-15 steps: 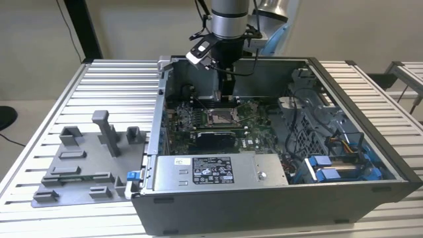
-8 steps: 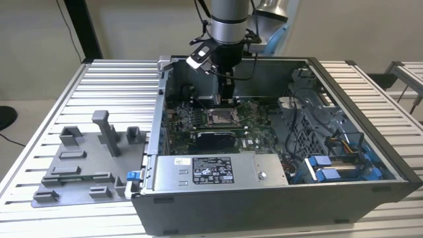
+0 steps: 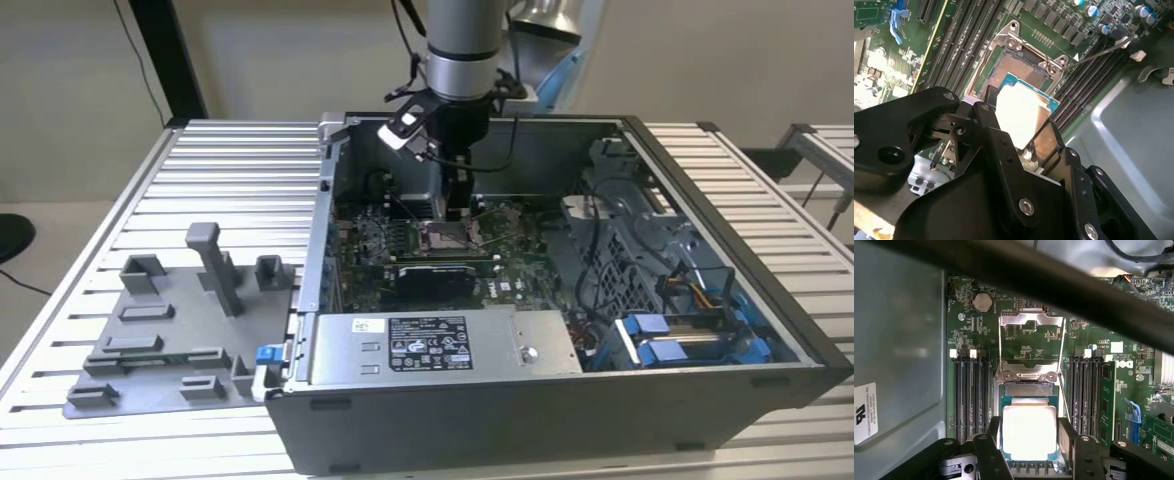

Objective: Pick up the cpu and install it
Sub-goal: 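Pick up the cpu and move it towards the insertion slot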

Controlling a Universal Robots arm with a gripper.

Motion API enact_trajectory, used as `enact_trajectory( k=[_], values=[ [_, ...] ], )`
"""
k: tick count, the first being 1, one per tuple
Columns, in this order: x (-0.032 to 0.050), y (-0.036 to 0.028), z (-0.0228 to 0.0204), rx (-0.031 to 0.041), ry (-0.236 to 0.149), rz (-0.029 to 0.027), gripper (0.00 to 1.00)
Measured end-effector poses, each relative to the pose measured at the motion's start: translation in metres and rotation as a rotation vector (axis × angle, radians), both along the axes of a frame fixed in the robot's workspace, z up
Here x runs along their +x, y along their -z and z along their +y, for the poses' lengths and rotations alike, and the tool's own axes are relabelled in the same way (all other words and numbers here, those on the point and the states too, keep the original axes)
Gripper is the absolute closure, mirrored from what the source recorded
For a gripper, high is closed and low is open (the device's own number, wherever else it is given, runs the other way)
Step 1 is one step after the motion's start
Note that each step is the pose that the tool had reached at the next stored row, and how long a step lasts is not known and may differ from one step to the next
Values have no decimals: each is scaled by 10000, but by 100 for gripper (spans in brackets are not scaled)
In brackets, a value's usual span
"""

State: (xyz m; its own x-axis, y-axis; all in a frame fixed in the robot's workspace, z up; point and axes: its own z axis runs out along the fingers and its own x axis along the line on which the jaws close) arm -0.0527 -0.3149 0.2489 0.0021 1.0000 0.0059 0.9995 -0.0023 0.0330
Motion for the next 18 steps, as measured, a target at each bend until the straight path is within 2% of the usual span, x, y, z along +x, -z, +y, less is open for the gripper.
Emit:
enact_trajectory(
  k=[18],
  values=[
    [0, 275, -34, -5, 2, 1, 100]
  ],
)
